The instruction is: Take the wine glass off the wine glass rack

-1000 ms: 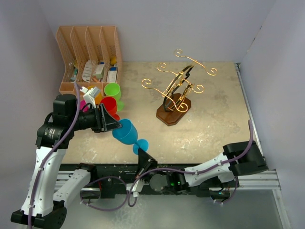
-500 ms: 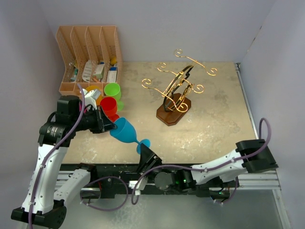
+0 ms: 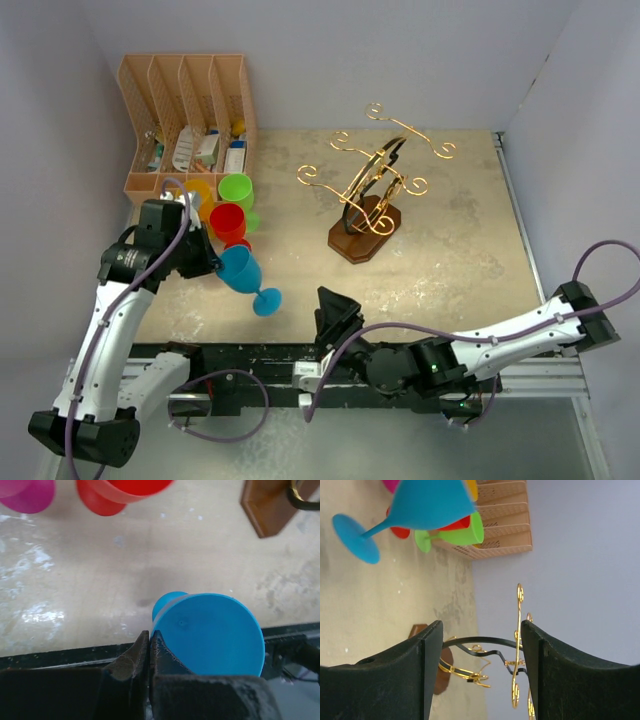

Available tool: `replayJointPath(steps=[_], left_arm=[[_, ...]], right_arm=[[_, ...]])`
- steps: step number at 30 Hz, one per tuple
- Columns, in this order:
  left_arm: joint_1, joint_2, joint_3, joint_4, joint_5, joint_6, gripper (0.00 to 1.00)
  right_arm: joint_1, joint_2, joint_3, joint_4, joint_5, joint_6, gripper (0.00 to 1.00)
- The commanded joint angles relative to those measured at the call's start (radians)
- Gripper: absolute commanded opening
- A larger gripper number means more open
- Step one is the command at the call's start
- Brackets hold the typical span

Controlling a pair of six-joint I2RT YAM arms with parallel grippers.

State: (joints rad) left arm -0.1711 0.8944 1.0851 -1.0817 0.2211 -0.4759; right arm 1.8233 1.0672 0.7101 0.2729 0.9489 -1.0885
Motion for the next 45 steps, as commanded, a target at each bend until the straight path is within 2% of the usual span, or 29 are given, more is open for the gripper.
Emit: replayJointPath(steps=[1, 3, 10, 18, 26, 31, 34, 39, 41, 45], left_arm=[[-0.004, 0.022, -0.026, 0.029, -0.248, -0.06, 0.0], [-0.004, 0.023, -0.051, 0.056, -0.314, -0.085, 0.0], [-0.004, 0.047, -0.088, 0.159, -0.483, -0.125, 0.0], [-0.004, 0.084, -0.149, 0.26, -0.636, -0.08, 0.01], [-0.004, 0.08, -0.17, 0.293, -0.651, -0.083, 0.02], [-0.004, 0.083, -0.173, 0.297, -0.653, -0.082, 0.19], [-0.003, 0.09, -0.17, 0.294, -0.649, -0.081, 0.37], [-0.004, 0.059, -0.152, 0.283, -0.649, -0.088, 0.59], [-0.004, 0.026, -0.135, 0.281, -0.641, -0.086, 0.65], [-0.004, -0.075, -0.087, 0.313, -0.565, -0.039, 0.71]], right_arm=[[0.0, -0.011, 0.119, -0.003, 0.05, 0.126, 0.66], [-0.001, 0.009, 0.163, -0.008, 0.078, 0.158, 0.66], [-0.057, -0.006, 0.339, -0.188, 0.097, 0.358, 0.66], [-0.096, -0.077, 0.319, -0.184, 0.098, 0.38, 0.65], [-0.115, -0.101, 0.315, -0.172, 0.09, 0.379, 0.65], [-0.121, -0.104, 0.315, -0.173, 0.085, 0.384, 0.65], [-0.126, -0.104, 0.32, -0.179, 0.081, 0.393, 0.65], [-0.142, -0.104, 0.336, -0.209, 0.068, 0.426, 0.65], [-0.152, -0.101, 0.345, -0.223, 0.062, 0.442, 0.65], [-0.186, -0.091, 0.39, -0.282, 0.03, 0.508, 0.65]])
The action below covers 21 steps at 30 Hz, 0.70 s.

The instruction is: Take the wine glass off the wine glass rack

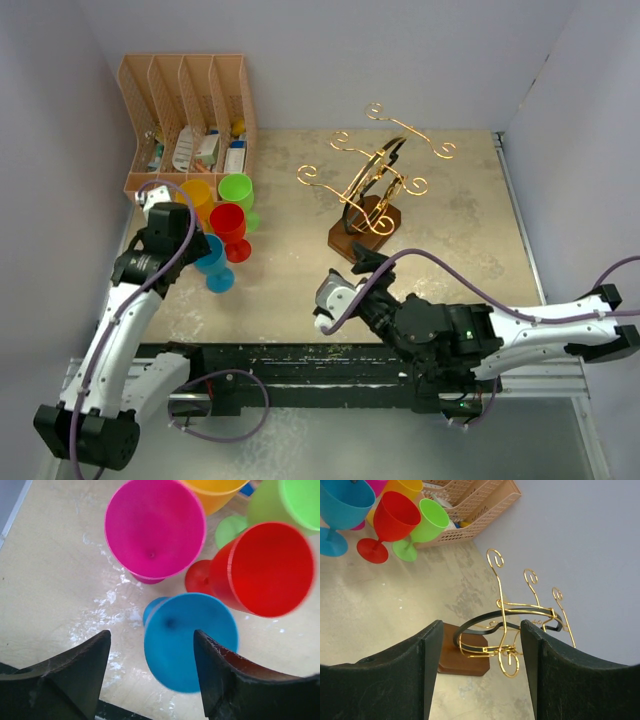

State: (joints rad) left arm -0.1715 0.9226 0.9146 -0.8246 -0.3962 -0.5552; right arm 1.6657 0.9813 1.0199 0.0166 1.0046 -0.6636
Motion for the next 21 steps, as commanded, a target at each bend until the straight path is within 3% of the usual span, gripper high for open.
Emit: replayJointPath(steps=[1, 3, 7, 14, 21], left_arm=[[-0.003, -0.13, 0.098, 0.066, 0.074, 0.05, 0.74], [-0.003, -0.188, 0.121, 0.099, 0.121, 0.081, 0.82], [-0.003, -0.312, 0.134, 0.195, 0.183, 0.139, 0.85], [-0.003, -0.49, 0.067, 0.273, 0.155, 0.244, 0.86], [-0.003, -0.571, 0.003, 0.231, 0.109, 0.289, 0.87]], right_arm=[[-0.041, -0.002, 0.094, -0.04, -0.034, 0.099, 0.65], [-0.074, 0.004, 0.126, -0.069, -0.055, 0.132, 0.65], [-0.209, 0.038, 0.241, -0.213, -0.115, 0.266, 0.67], [-0.671, 0.143, 0.53, -0.591, -0.401, 0.69, 0.69], [-1.011, 0.121, 0.526, -0.618, -0.763, 0.921, 0.71]])
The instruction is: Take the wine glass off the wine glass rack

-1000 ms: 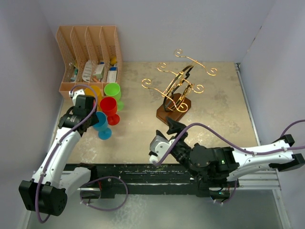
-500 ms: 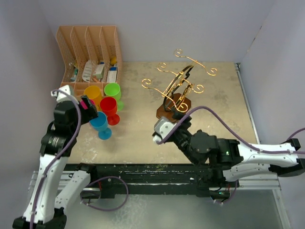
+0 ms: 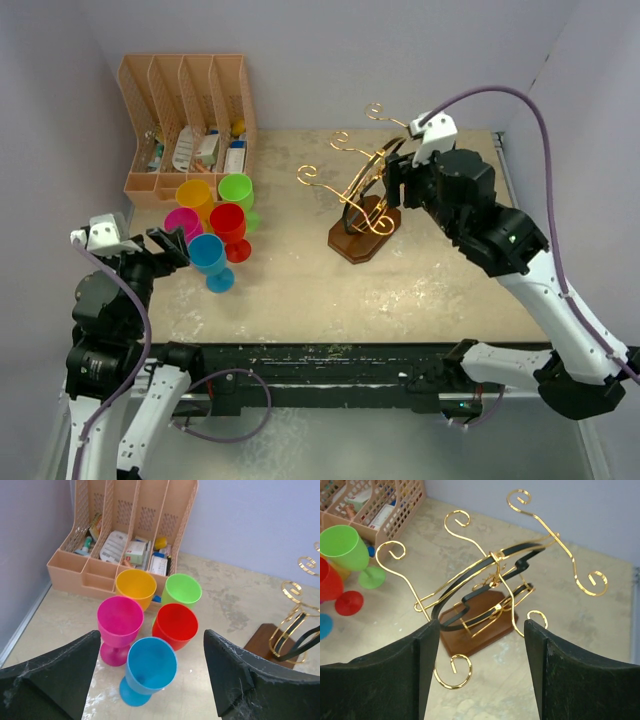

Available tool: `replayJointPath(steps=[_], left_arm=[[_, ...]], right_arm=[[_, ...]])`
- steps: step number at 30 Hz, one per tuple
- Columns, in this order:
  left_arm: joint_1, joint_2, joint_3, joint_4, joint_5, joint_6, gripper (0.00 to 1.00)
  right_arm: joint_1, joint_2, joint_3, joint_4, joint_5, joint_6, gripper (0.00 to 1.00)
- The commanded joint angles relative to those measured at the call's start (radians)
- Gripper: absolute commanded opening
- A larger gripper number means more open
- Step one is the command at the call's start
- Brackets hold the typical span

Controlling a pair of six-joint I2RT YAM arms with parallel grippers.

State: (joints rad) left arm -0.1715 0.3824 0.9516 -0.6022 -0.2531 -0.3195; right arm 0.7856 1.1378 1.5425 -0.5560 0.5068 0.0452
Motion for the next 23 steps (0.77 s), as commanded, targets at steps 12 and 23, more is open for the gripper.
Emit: replayJointPath(steps=[12, 23], left_arm=[[-0.003, -0.124, -0.063, -0.029, -0.098, 0.028, 0.94], [-0.003, -0.106, -0.068, -0.032, -0.08, 0.018, 0.98]], right_arm=[[-0.491, -0.137, -0.186, 0.183, -0.744, 0.491, 0.74], [-0.491, -0.221, -0.203, 0.112, -0.585, 0.448, 0.87]])
